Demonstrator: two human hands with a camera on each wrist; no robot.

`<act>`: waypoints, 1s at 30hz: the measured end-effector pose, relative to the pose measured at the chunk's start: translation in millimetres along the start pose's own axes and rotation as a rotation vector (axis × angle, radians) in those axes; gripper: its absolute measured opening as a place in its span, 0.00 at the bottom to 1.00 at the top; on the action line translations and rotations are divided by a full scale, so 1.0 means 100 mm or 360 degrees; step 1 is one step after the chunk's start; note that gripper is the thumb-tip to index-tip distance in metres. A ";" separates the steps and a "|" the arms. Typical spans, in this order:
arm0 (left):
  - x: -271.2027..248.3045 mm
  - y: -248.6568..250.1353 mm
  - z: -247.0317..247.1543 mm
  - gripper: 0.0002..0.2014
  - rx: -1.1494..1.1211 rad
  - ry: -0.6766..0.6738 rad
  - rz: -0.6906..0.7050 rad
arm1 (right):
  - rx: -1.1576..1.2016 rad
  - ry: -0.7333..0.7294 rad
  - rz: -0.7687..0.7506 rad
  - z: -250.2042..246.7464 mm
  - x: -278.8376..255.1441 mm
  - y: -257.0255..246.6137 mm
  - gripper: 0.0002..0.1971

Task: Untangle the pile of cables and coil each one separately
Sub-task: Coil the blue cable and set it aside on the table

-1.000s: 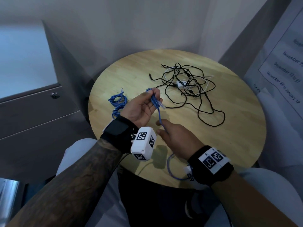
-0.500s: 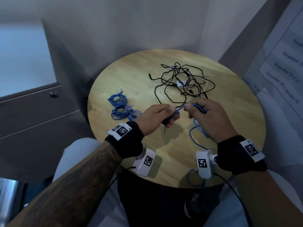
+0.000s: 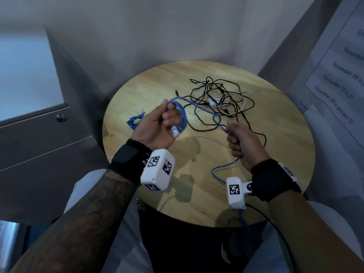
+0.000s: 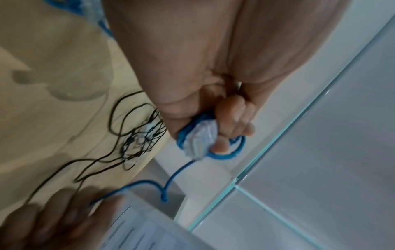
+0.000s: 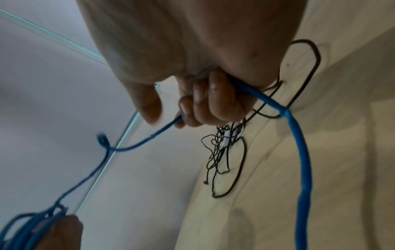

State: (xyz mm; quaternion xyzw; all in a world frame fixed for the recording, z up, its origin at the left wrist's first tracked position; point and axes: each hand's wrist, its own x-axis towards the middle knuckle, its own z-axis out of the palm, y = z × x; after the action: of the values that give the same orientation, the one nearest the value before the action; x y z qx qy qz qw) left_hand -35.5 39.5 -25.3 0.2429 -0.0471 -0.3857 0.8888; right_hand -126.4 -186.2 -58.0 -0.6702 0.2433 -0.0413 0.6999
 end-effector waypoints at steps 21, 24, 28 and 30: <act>0.10 -0.37 -0.14 0.08 0.1899 0.0414 0.0529 | -0.0736 -0.0256 -0.0825 0.20 -0.52 -0.25 0.04; 0.06 -0.54 -0.06 0.14 0.1894 0.0174 0.0247 | -0.0723 0.0043 -0.0923 0.09 -0.37 -0.25 0.04; 0.06 -0.60 -0.06 0.10 0.2098 -0.0091 0.0074 | -0.0734 0.0154 -0.0956 0.04 -0.19 -0.15 0.04; 0.06 -0.58 -0.06 0.09 0.2010 -0.0118 0.0002 | -0.0743 0.0164 -0.0925 0.05 -0.12 -0.09 0.04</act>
State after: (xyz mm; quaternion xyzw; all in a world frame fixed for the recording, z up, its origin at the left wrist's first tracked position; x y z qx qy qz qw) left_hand -67.9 3.8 -58.5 0.7070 -0.2965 -0.2911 0.5722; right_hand -132.0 -177.6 -46.2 -0.8499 0.0806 -0.2153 0.4741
